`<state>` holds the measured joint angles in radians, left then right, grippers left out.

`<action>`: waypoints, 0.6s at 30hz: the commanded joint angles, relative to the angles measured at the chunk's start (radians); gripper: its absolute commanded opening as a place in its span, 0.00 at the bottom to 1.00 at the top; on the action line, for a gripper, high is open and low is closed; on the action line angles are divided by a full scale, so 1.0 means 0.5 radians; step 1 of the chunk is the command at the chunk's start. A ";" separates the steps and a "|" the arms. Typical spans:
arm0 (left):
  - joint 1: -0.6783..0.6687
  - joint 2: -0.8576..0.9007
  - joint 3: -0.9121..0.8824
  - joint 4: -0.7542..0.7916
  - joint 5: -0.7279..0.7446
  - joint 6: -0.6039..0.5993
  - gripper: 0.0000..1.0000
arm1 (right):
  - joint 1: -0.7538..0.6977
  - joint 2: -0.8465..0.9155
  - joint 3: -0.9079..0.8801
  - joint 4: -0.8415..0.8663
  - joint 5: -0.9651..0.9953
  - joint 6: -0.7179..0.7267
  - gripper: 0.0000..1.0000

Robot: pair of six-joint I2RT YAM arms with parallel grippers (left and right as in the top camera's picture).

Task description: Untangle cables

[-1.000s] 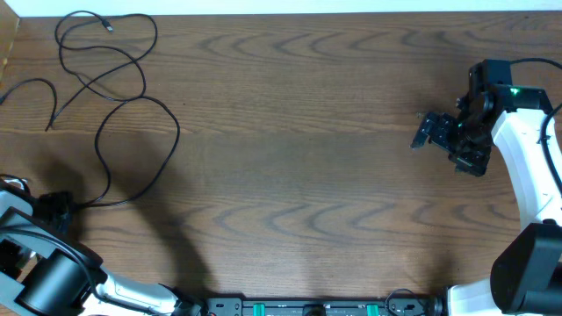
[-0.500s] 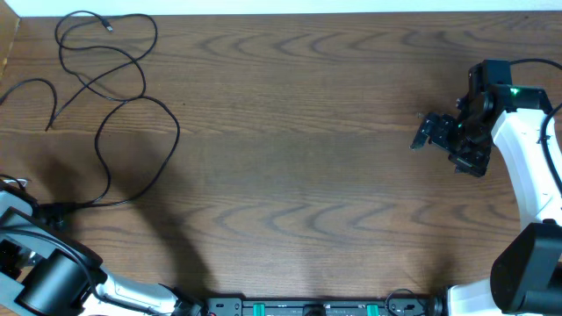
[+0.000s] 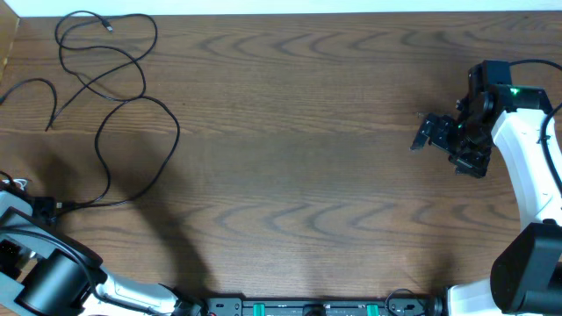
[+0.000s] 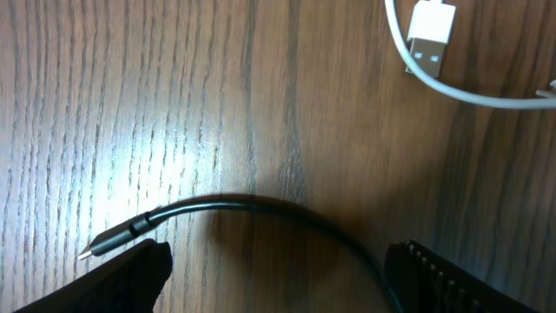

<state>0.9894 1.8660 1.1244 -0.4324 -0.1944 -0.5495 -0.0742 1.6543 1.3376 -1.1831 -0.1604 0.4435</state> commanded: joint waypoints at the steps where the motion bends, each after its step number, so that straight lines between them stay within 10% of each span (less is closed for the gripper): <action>1: 0.005 0.013 0.007 0.027 -0.038 0.004 0.84 | 0.010 0.014 -0.013 0.002 0.001 -0.006 0.99; 18: 0.005 0.040 0.007 0.076 0.375 -0.372 0.79 | 0.168 0.014 -0.024 0.043 0.001 -0.006 0.99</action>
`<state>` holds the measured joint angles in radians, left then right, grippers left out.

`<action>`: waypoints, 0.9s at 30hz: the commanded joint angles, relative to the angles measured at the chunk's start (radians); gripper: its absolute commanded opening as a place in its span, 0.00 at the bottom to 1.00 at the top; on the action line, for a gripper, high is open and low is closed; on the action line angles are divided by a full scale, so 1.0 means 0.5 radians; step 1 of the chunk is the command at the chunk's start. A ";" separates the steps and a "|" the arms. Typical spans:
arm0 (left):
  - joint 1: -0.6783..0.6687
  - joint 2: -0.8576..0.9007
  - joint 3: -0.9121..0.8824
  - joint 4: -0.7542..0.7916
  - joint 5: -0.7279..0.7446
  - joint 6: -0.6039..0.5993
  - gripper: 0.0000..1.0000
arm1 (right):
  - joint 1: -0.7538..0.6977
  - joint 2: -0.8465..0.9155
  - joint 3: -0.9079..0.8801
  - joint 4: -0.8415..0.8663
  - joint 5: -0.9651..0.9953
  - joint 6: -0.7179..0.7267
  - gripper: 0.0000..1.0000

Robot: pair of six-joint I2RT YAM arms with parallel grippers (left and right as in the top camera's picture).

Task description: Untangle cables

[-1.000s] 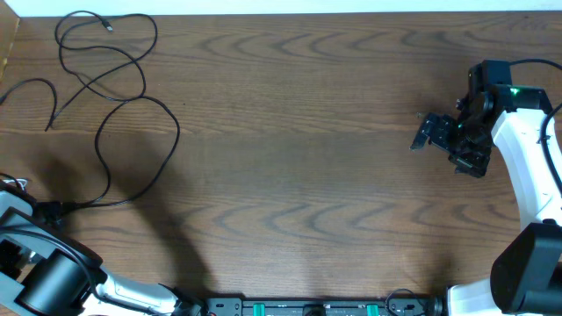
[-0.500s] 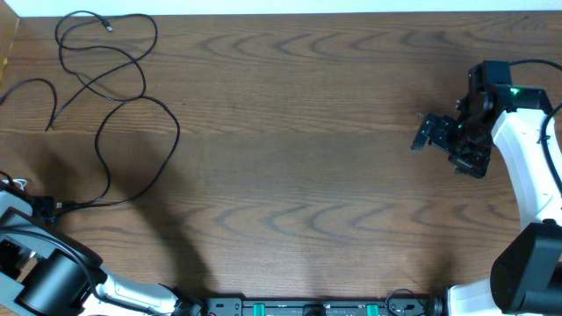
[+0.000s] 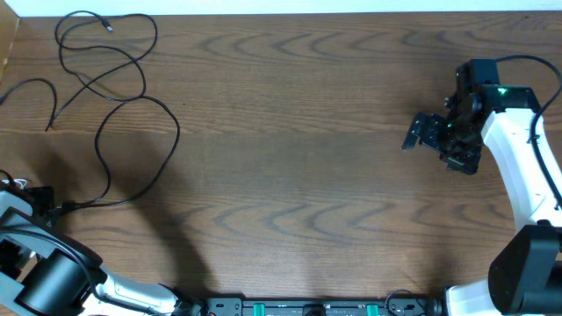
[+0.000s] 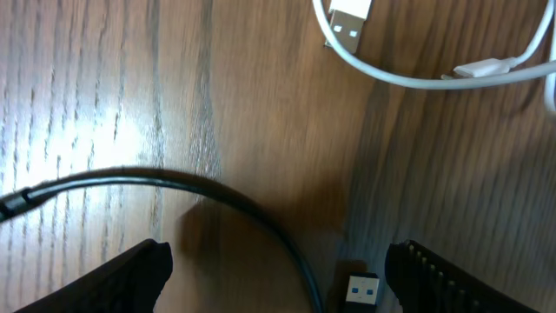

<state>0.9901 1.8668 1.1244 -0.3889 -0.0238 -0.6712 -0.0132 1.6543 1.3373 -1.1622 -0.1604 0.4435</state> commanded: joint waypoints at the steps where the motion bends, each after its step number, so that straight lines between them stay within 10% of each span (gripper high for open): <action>1: 0.003 0.040 0.007 -0.011 0.034 -0.128 0.76 | 0.056 0.014 -0.024 0.002 0.002 -0.006 0.99; 27: 0.003 0.179 0.007 -0.096 -0.500 0.221 0.63 | 0.180 0.014 -0.024 0.012 0.002 -0.006 0.99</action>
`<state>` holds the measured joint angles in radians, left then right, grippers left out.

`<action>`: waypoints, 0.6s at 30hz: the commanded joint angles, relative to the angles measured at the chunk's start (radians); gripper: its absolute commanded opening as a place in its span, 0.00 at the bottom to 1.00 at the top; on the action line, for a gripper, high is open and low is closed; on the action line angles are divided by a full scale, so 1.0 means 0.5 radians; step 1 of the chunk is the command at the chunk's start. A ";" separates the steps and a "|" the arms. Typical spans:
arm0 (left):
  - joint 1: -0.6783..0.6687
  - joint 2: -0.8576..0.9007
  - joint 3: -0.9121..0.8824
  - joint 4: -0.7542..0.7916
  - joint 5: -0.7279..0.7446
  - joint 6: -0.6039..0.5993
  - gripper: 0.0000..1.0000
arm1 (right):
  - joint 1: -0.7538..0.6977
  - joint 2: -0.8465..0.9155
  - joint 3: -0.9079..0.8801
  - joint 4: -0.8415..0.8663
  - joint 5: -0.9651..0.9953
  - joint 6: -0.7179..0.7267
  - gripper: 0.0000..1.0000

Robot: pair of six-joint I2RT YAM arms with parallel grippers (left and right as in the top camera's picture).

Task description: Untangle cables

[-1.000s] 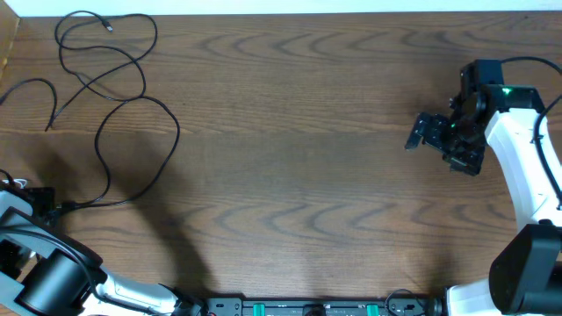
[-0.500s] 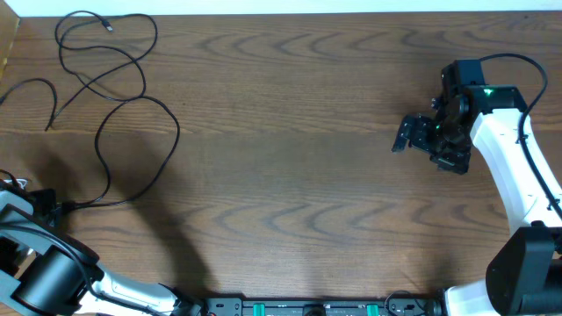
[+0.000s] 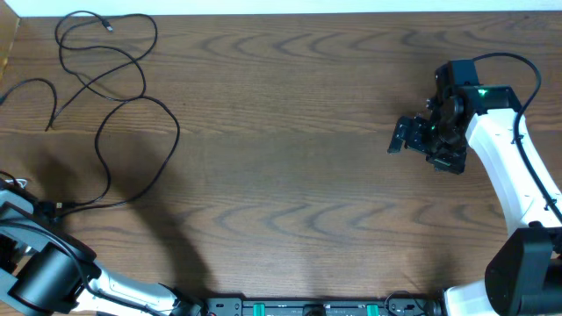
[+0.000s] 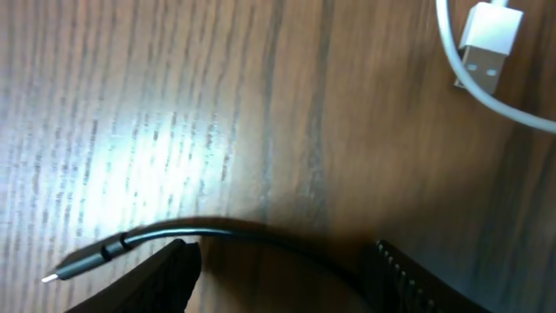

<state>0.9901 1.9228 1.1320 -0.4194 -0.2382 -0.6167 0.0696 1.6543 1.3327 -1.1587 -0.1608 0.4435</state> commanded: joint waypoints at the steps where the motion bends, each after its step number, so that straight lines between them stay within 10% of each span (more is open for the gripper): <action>1: 0.003 0.067 -0.008 -0.047 -0.072 0.148 0.63 | 0.014 0.014 -0.014 0.008 0.003 -0.007 0.99; 18: 0.003 -0.071 0.071 -0.067 -0.065 0.385 0.63 | 0.014 0.014 -0.014 0.044 0.002 -0.006 0.99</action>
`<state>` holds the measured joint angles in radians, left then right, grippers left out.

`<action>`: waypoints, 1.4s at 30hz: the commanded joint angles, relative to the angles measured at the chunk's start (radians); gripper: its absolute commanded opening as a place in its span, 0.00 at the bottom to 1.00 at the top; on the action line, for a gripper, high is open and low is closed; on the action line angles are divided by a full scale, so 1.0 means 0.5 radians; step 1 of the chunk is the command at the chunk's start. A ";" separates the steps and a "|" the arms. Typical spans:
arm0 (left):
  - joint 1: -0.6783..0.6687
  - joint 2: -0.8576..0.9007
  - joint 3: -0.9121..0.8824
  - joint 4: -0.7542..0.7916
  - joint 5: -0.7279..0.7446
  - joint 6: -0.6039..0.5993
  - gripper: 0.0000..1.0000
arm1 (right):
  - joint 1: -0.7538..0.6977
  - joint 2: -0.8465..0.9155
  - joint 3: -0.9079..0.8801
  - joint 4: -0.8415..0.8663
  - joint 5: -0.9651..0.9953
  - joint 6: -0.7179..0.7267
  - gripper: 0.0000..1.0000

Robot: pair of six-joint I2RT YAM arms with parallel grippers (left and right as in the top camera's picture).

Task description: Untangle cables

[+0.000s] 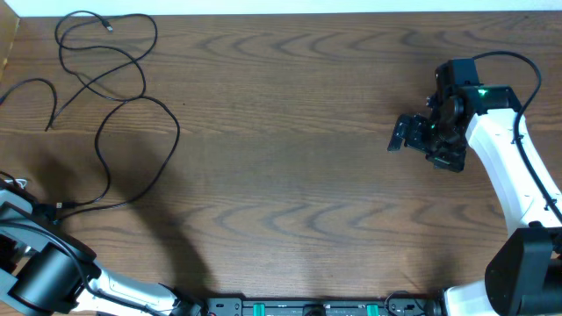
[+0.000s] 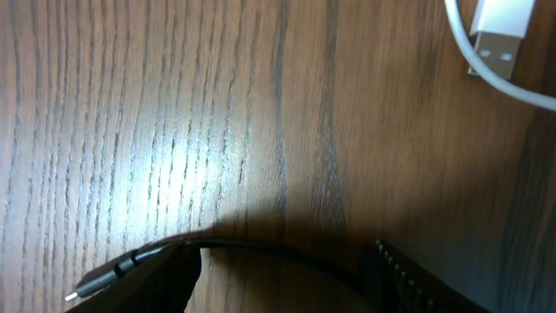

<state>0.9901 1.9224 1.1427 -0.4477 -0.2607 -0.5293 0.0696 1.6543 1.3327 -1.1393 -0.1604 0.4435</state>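
A long black cable (image 1: 178,133) lies in crossing loops over the table's far left corner and runs down to my left arm at the near left edge. In the left wrist view my left gripper (image 2: 285,259) is open just above the wood. The black cable (image 2: 261,247) arcs between its two fingers, and its small plug end (image 2: 97,281) lies by the left finger (image 2: 169,278). A white USB plug (image 2: 499,24) on a white cable sits at the top right of that view. My right gripper (image 1: 404,138) hangs open and empty at the right, far from the cables.
The table's left edge and a pale strip (image 1: 7,44) border the cable loops. The right arm (image 1: 509,158) stretches along the right side. A rail with green clips (image 1: 307,307) runs along the near edge.
The left wrist view has shifted a little: the black plug end now lies right at the left finger, and the white USB plug sits higher in view. The right arm has hardly moved.
My left gripper stayed open over the black cable's end at the near left throughout; at one moment it also saw both white cable ends and a black USB plug. My right gripper, open and empty, went from the far right to further left over the table.
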 commanded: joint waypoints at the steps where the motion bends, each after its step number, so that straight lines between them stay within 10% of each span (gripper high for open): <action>1: 0.003 -0.092 0.050 0.013 -0.020 0.313 0.63 | 0.014 0.014 -0.014 0.008 0.002 -0.006 0.99; 15: -0.054 -0.124 0.050 -0.090 0.813 1.293 0.64 | 0.027 0.014 -0.014 0.035 0.002 -0.007 0.99; 42: -0.113 -0.364 0.050 -0.200 0.777 1.290 0.58 | 0.205 0.014 -0.014 0.076 0.002 -0.006 0.99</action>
<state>0.9524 1.8061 1.1477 -0.5415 0.1143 0.1062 0.1604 1.6543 1.3323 -1.1046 -0.1604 0.4435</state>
